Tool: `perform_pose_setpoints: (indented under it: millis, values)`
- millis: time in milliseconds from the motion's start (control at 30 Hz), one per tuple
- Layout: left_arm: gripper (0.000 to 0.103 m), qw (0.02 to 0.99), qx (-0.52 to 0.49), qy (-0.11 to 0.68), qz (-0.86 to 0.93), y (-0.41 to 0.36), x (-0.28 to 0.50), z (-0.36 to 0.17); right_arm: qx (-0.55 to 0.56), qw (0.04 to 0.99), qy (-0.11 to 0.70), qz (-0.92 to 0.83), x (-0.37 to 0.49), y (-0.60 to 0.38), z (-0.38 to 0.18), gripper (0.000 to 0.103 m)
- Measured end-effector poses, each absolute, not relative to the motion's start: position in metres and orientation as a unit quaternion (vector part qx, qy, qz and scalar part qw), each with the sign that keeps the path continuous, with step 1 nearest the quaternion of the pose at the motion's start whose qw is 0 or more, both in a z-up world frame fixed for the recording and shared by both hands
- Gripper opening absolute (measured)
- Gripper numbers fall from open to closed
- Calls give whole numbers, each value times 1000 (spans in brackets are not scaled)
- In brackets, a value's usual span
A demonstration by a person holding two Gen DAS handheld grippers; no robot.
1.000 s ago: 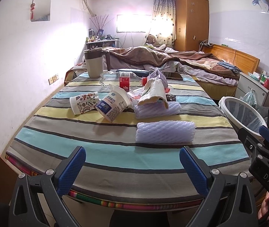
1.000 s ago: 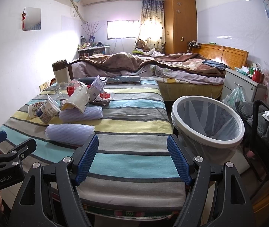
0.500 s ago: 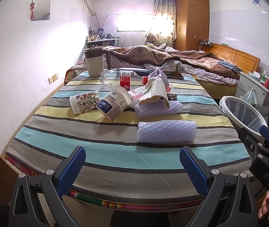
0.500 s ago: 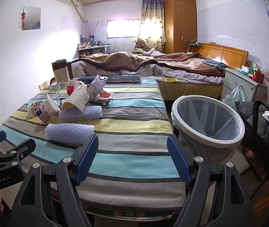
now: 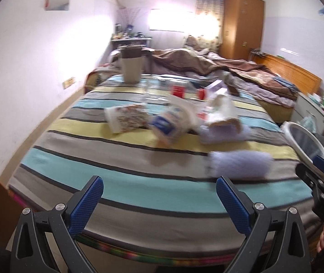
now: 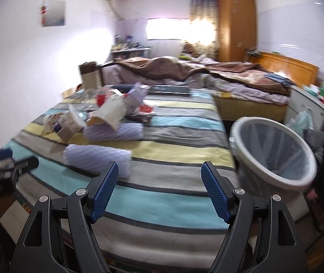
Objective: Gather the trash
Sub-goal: 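Grasp the white-and-blue yogurt cup with left tool while right tool grasps lavender foam sleeve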
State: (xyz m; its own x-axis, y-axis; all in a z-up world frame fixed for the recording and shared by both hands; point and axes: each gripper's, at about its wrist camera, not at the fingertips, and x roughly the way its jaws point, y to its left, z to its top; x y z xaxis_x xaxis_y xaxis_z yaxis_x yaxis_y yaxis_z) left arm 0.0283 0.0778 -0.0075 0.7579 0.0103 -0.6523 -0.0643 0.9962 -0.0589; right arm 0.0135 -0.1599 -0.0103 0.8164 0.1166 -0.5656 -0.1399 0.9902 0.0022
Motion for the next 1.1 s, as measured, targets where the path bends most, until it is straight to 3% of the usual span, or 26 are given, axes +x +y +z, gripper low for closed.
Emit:
perform_pose_setpoints:
  millis: [367, 567, 933, 1033, 1100]
  values:
    - [101, 939, -33, 341, 27, 133, 78, 2, -80, 930, 307, 188, 51, -107, -14, 76]
    - [101, 935, -32, 354, 12, 153, 114, -1, -111, 900, 357, 225, 70, -92, -24, 76]
    - [101, 916, -35, 388, -97, 120, 146, -14, -113, 878, 419, 199, 80, -101, -40, 76]
    - [101, 912, -43, 394, -110, 111, 156, -17, -92, 882, 419, 194, 82, -109, -37, 59]
    - [101, 910, -35, 395, -117, 105, 159, -20, -80, 886, 417, 188, 81, -113, -34, 57]
